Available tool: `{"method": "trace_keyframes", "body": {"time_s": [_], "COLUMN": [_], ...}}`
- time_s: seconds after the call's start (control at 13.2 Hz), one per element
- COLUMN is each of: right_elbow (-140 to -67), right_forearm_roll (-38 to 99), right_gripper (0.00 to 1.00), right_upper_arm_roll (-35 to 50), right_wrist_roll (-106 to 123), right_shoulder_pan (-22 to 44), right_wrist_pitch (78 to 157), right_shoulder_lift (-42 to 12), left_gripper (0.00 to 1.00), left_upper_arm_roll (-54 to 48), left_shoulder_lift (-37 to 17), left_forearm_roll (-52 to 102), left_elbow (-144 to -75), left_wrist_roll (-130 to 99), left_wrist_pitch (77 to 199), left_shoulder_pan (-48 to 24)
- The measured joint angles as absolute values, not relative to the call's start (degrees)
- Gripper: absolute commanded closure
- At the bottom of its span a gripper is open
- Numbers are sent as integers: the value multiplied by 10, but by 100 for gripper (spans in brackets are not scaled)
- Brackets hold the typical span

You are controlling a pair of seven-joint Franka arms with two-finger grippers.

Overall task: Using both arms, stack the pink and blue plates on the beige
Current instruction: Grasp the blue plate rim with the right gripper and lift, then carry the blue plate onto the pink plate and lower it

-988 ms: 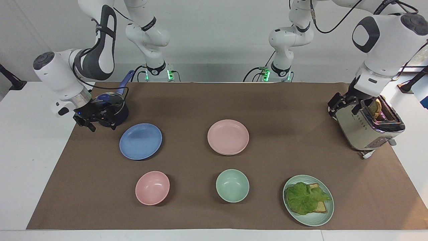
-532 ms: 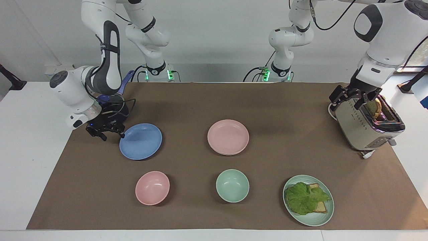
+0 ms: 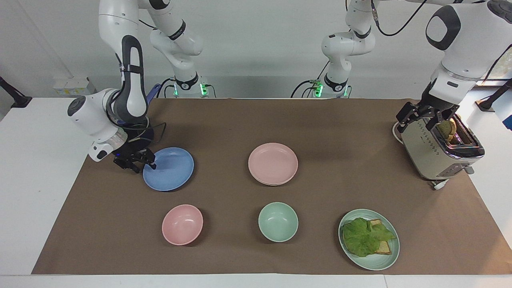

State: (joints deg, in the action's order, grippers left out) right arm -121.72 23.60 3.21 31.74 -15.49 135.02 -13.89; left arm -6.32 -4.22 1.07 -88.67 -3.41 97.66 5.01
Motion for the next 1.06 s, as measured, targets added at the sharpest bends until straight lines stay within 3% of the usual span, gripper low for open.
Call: {"method": "trace_keyframes", "body": {"time_s": [0.08,0.61,1.06], "right_elbow": [-1218,-1214,-1210], "right_forearm_roll": [236,237,238], "right_gripper": [100,100,100], "right_upper_arm_roll": [32,33,36], "right_wrist_roll": [317,282,96], "right_shoulder_pan": [-155,-151,-31], "right_wrist_pitch": [1352,1343,1267], "right_shoulder_lift": [-142,-126,-22], "left_gripper": [0,0,0], "left_upper_arm_roll": [-63,-63,-47], "left_shoulder_lift": [-42,-42,-42], "left_forearm_roll": [11,11,11], "left_elbow": [-887,-887,-887], "left_wrist_roll": [-34,-34,-34], "left_wrist_pitch": [977,975,971], "left_shoulder_pan": [50,50,25]}}
